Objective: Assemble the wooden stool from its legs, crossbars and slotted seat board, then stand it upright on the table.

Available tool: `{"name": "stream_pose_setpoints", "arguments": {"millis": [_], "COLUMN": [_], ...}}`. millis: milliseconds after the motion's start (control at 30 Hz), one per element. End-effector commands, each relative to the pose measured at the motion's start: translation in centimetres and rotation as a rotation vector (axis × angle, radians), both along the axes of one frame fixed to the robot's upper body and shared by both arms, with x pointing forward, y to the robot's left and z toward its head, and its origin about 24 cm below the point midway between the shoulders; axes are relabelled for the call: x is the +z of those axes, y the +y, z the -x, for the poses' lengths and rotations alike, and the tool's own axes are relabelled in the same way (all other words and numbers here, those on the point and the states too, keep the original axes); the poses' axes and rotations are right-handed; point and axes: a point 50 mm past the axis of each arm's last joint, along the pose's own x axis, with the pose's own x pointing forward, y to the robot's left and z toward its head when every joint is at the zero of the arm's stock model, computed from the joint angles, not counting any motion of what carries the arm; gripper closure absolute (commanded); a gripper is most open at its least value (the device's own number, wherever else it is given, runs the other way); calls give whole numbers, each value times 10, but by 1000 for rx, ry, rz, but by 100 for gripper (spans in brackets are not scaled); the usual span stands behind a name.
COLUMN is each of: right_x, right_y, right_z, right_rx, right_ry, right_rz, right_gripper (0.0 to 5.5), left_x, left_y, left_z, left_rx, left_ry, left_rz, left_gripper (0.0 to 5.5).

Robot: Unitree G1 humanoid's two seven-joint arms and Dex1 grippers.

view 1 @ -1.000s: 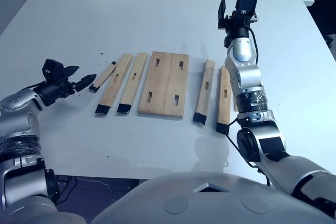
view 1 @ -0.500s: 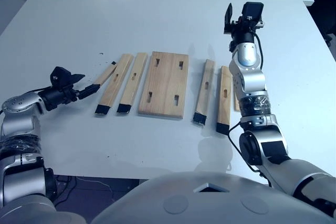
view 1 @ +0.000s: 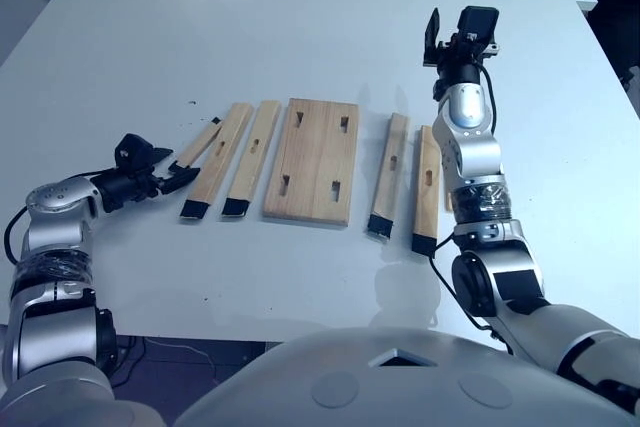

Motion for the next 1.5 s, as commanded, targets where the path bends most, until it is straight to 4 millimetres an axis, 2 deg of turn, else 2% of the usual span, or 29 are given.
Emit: {"name": "stream_pose_setpoints", "arguments": {"millis": [33, 433, 500, 600, 667, 733, 767, 833, 933, 1000, 1067, 1200, 1367, 1500], "right_x": [2, 2, 2, 3, 8, 14, 19, 31, 53, 70, 83, 103, 151, 167], "right_y": [-1, -1, -3, -6, -9, -17, -21, -26, -30, -18, -16, -18, -1, 5], "right_z": [0, 0, 0, -4, -8, -16, -20, -27, -26, -25, -22, -24, 11, 18], "right_rx": [-11, -23, -31, -12, 21, 47, 86, 149, 299, 518, 730, 979, 1491, 1652], "right_ry": [-8, -10, -8, 7, 24, 76, 93, 95, 7, -47, -44, 46, -7, 26], "right_rz": [0, -19, -26, -43, -88, -124, -136, -101, 19, 69, -34, -247, -236, -200], "right_gripper": [173, 173, 173, 173, 173, 173, 173, 173, 173, 173, 173, 173, 173, 173], "left_x": [-2, -11, -4, 22, 53, 92, 111, 131, 138, 145, 155, 167, 164, 156], "left_y": [2, 6, 7, 7, -2, -27, -49, -87, -132, -148, -157, -167, -183, -201], "left_z": [1, 9, 3, -16, -33, -48, -53, -54, -58, -52, -49, -49, -56, -50], "left_rx": [-3, 23, 54, 129, 166, 155, 124, 59, -26, -104, -209, -359, -480, -575], "left_ry": [22, 73, 14, -166, -348, -553, -652, -757, -780, -755, -723, -675, -558, -495], "left_rz": [-12, 34, 36, 71, 115, 205, 260, 341, 503, 629, 761, 928, 1066, 1095], "left_gripper": [223, 417, 418, 418, 418, 418, 418, 418, 418, 418, 418, 418, 418, 418]}}
